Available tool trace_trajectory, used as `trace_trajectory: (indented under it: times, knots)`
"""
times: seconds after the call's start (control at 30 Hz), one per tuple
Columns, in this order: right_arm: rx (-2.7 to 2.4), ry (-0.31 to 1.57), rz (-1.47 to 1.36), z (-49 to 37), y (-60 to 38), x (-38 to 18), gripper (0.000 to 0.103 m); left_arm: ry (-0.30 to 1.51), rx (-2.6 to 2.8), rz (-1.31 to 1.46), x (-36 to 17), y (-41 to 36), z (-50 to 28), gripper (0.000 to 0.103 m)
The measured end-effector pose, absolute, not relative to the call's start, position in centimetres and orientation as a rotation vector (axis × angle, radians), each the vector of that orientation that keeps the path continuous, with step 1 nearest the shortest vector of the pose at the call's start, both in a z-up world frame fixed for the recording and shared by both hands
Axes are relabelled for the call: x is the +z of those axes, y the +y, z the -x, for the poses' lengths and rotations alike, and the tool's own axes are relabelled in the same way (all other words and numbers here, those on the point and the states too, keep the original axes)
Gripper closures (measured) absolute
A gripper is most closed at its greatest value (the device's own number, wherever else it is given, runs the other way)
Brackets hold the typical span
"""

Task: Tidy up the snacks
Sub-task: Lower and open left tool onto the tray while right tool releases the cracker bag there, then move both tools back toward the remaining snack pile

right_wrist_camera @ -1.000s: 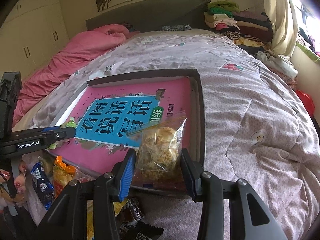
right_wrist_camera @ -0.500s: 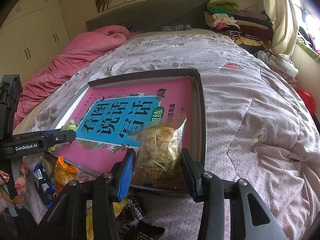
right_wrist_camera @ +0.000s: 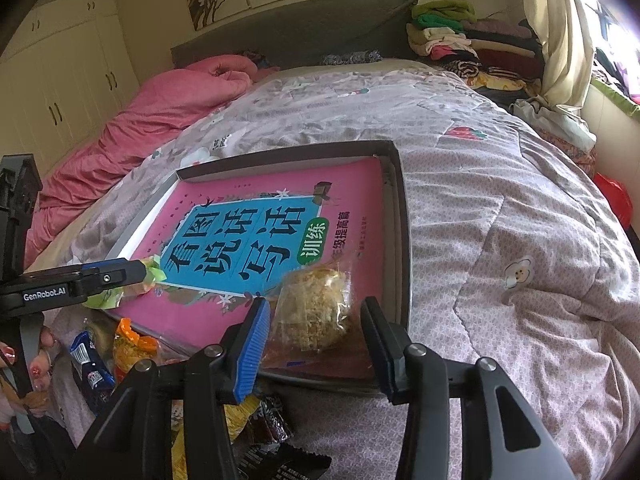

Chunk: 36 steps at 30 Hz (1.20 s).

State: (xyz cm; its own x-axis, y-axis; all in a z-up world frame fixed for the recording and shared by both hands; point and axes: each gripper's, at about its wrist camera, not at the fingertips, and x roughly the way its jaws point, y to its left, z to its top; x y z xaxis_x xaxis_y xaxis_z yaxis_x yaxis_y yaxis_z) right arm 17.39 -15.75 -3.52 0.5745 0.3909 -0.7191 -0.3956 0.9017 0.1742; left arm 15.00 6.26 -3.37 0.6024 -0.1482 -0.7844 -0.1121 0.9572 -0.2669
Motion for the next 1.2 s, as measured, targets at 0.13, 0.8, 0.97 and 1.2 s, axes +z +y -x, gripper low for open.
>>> trace_trajectory:
  times: [0.13,0.8,0.97,1.2]
  knots:
    - [0.455,0.828,-0.016,-17.5,-16.3,-3.2,0.052,0.911,-0.027,0.311,-2.7,6.5,-14.7,0.046]
    - [0.487,0.725,-0.085,-16.8,-17.3,-1.0,0.041,0.816,0.0,0.313,1.2,8.4,-11.4,0.033]
    - [0.493,0.707,-0.082,-16.5,-17.2,-0.6,0.039,0.794,0.015,0.275,1.7,8.4,-10.1,0.033]
    - [0.488,0.695,-0.074,-15.8,-17.5,-0.3,0.036,0.775,0.016,0.277,1.6,8.3,-9.0,0.026]
